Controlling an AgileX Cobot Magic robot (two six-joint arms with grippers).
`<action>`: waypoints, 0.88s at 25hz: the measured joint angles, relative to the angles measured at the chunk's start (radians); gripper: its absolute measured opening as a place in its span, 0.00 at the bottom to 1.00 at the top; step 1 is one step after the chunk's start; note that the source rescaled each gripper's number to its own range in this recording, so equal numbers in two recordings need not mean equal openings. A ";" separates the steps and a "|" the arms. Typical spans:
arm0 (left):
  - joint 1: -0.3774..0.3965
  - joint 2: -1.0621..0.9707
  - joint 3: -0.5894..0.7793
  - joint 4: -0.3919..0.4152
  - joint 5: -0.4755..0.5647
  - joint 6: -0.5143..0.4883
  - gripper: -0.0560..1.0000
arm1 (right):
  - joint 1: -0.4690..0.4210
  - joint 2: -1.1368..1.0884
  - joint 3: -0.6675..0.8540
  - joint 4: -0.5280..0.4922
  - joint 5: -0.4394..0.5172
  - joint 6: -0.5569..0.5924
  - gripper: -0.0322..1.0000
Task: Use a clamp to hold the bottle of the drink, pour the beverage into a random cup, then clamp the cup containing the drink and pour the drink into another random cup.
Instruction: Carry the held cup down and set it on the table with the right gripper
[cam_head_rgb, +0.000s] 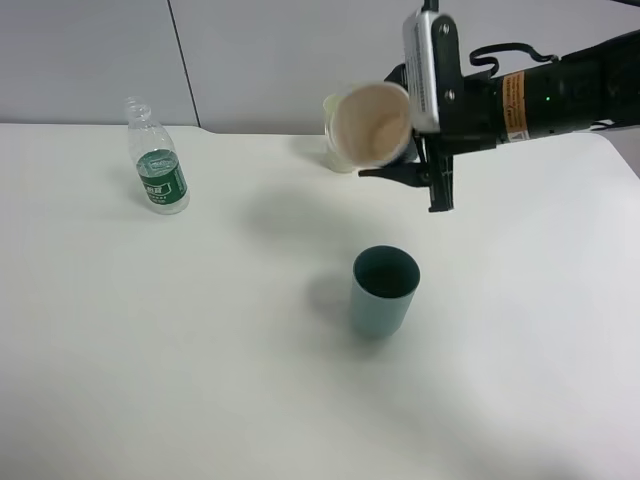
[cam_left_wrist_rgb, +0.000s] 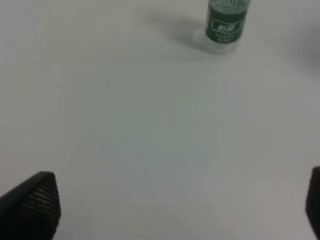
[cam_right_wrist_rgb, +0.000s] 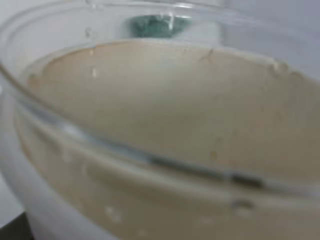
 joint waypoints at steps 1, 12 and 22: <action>0.000 0.000 0.000 0.000 0.000 0.000 1.00 | 0.000 0.000 0.000 0.051 0.000 0.040 0.05; 0.000 0.000 0.000 0.000 0.000 0.000 1.00 | 0.060 0.014 0.000 0.478 -0.074 0.111 0.05; 0.000 0.000 0.000 0.000 -0.001 0.000 1.00 | 0.132 0.151 0.000 0.729 -0.096 0.035 0.05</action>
